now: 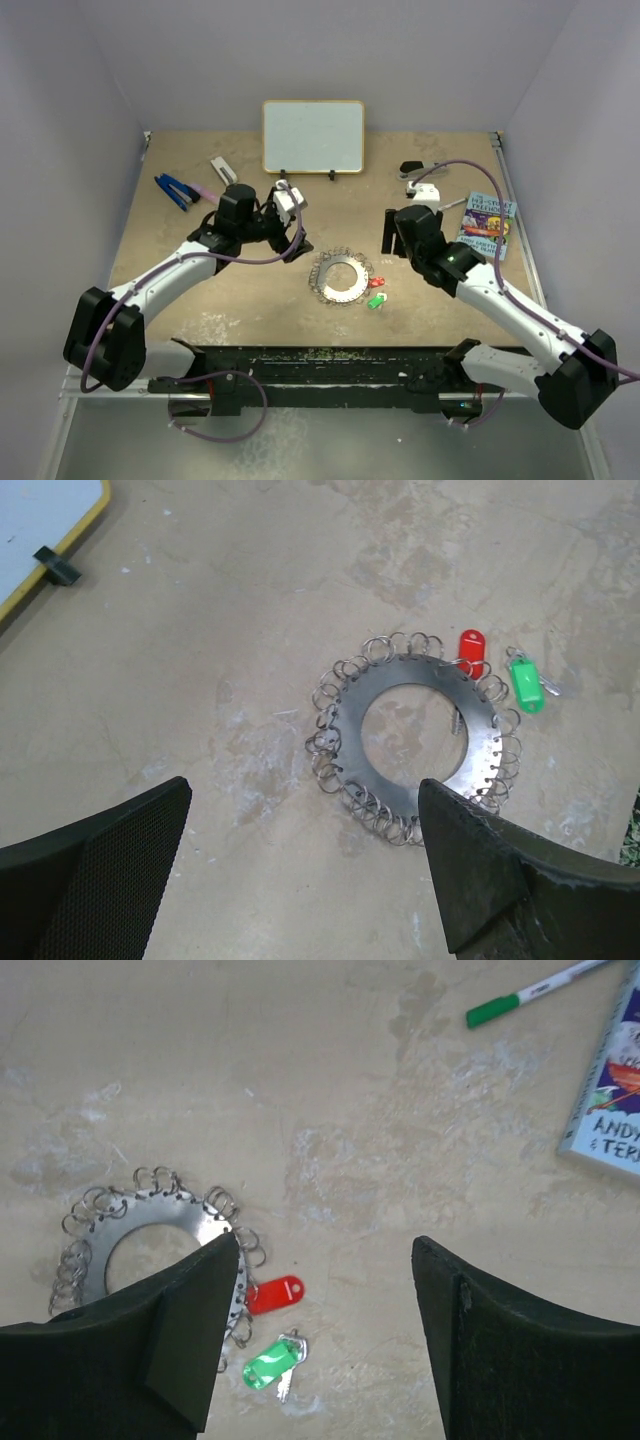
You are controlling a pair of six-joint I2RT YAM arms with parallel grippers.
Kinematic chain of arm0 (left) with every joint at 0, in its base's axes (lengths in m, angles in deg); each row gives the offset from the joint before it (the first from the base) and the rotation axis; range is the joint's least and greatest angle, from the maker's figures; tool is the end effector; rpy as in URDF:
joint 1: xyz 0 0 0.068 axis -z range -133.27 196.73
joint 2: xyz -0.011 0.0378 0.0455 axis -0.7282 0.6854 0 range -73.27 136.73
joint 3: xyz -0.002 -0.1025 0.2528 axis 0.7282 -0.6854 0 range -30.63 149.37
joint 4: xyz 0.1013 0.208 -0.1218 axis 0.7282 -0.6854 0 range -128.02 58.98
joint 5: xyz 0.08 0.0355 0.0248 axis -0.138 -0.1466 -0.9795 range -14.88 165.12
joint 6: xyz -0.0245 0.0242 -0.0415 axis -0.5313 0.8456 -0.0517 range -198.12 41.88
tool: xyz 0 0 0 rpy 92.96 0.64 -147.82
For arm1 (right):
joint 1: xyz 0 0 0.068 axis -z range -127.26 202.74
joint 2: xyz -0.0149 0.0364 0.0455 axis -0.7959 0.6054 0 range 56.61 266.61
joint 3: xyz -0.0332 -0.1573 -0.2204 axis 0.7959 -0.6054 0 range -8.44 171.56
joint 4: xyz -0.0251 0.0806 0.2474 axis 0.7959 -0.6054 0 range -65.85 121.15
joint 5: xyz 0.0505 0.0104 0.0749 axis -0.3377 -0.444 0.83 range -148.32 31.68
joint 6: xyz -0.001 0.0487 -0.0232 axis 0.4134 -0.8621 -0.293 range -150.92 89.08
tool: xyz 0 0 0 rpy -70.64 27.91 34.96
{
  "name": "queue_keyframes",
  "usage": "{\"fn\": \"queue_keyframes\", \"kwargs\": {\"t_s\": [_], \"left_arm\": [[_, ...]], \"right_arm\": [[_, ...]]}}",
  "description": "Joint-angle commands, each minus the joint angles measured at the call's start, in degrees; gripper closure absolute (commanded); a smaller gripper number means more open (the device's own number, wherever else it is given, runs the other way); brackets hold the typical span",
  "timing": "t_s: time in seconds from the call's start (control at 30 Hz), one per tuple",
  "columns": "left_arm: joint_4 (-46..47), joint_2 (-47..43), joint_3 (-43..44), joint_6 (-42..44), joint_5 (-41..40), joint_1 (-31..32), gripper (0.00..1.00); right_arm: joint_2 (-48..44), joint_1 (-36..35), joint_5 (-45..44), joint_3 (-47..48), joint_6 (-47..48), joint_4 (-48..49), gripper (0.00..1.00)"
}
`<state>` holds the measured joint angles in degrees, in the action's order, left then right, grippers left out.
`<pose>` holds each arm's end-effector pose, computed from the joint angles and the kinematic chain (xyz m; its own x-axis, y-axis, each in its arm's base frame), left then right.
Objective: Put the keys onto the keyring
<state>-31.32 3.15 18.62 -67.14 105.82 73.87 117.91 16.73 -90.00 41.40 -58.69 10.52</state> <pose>0.2553 -0.1513 0.2634 -0.2514 0.3130 -0.9159 0.8590 0.5083 -0.0621 0.1999 0.1221 0.2997 -0.4456 0.1663 -0.8797 0.0759 0.9861 0.1479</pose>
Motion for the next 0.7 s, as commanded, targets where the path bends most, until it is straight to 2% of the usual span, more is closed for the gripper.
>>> {"fn": "queue_keyframes", "kwargs": {"t_s": [0.0,0.13,0.4,0.53,0.67], "left_arm": [[5.73,-1.68,-1.01,-0.36,6.92,0.29,0.02],[5.66,0.55,-0.72,-0.83,9.22,0.37,0.02],[4.73,3.32,-0.57,-0.64,7.73,0.37,0.03],[4.69,3.92,-0.56,-0.76,9.22,0.37,0.03],[4.78,5.01,-0.41,-0.85,10.6,0.37,0.03]], "right_arm": [[0.82,-0.43,8.03,-0.86,-1.5,2.01,0.3],[3.21,-0.84,13.29,-2.9,-3.0,4.8,0.43],[10.66,-1.17,13.41,-2.59,-3.61,4.94,0.56],[11.94,-1.26,14.39,-3.64,-4.36,4.78,0.6],[11.38,-1.23,16.99,-5.89,-5.45,6.99,0.7]]}}
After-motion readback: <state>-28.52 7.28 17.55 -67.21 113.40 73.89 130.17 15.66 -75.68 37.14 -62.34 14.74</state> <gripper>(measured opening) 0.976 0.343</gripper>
